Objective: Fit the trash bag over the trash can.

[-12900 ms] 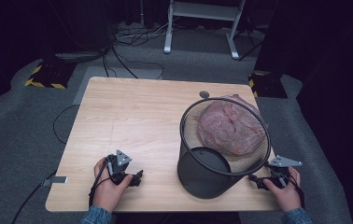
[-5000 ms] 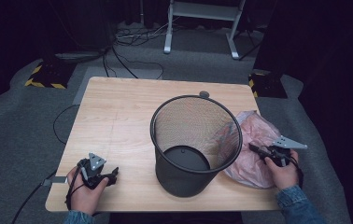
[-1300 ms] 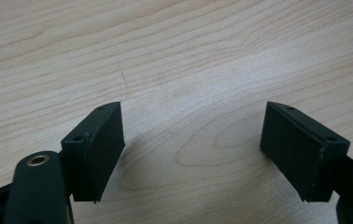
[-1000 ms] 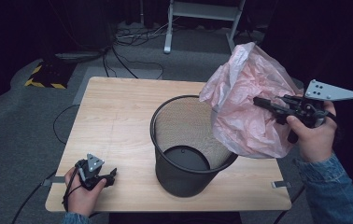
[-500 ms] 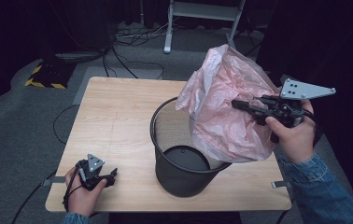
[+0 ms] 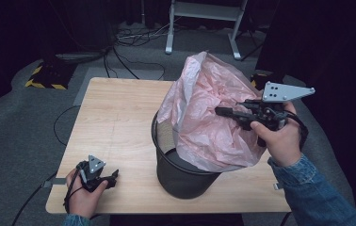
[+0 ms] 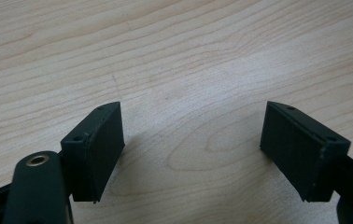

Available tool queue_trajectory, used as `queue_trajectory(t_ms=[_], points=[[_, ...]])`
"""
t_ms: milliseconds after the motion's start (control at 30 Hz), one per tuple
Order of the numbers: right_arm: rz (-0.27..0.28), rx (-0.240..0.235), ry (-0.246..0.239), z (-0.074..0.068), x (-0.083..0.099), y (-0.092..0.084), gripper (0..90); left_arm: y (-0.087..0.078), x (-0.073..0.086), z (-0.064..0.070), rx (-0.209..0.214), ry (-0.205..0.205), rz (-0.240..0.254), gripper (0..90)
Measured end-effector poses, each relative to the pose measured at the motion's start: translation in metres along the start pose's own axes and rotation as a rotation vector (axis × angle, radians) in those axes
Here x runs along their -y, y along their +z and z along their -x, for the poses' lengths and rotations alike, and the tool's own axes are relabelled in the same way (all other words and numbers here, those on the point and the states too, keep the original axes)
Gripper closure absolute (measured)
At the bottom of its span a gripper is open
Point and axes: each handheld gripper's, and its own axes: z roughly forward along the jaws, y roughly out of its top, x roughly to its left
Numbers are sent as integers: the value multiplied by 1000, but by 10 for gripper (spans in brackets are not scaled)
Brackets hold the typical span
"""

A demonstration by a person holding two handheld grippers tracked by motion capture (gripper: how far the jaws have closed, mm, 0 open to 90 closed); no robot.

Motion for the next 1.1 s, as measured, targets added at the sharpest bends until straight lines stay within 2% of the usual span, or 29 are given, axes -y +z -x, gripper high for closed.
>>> queue_trajectory(t_ms=[133,367,633,733,800,833,967,1100], points=[[-5,-34,10,-5,2,10,816,0,0,0,2,1,0,213],[-49,-74,12,-13,3,25,810,0,0,0,2,1,0,213],[-135,-87,-2,-18,6,36,783,0,0,0,5,6,-8,215],[-202,-109,-6,-18,8,41,689,0,0,0,5,6,-9,215],[-247,-111,0,-16,10,45,574,-1,-1,0,3,8,-10,215],[-255,-109,4,-16,10,45,556,0,-1,1,2,5,-8,215],[-233,-93,3,-14,11,43,371,0,-1,1,1,4,-8,216],[-179,-89,6,-14,8,38,325,-1,-1,-1,2,9,-6,216]])
